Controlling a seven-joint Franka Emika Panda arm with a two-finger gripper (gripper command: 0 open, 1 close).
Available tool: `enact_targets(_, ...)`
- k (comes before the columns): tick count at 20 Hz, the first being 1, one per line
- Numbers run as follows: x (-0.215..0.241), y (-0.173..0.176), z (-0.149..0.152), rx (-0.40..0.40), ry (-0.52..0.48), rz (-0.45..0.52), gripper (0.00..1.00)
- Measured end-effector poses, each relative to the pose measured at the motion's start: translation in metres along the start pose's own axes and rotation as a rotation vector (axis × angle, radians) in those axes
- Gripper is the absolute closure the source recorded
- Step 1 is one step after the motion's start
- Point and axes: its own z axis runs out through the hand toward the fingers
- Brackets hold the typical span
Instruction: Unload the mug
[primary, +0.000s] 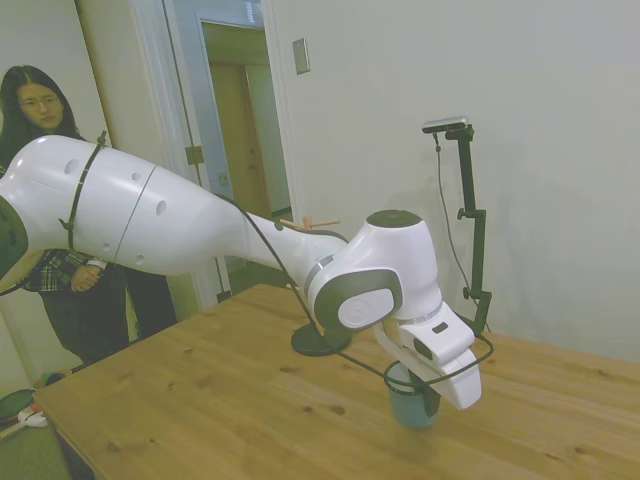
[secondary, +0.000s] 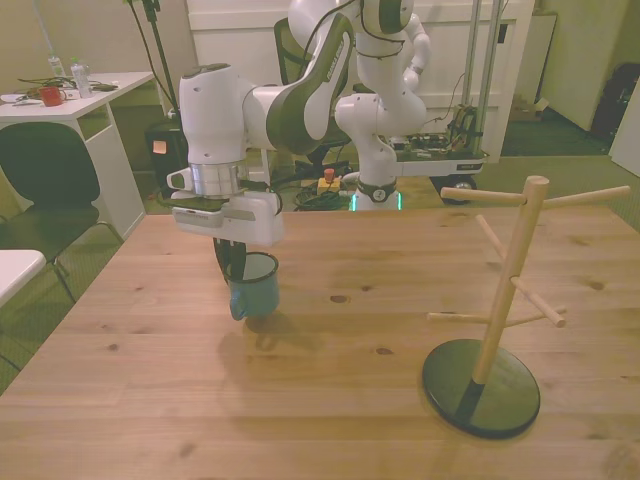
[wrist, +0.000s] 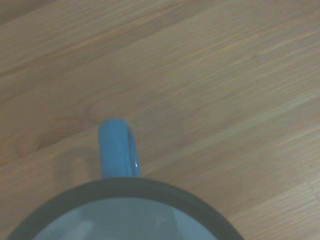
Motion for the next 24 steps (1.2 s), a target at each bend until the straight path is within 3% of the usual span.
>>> enact_targets(20, 0.007, 0.010, 0.023, -0.077, -0.009, -0.020, 1.00)
enact_targets(21, 0.008, 0.010, 0.023, -0.077, -0.008, -0.019, 0.00)
enact_targets(24, 0.008, 0.011, 0.023, -0.077, -0.008, -0.022, 0.00)
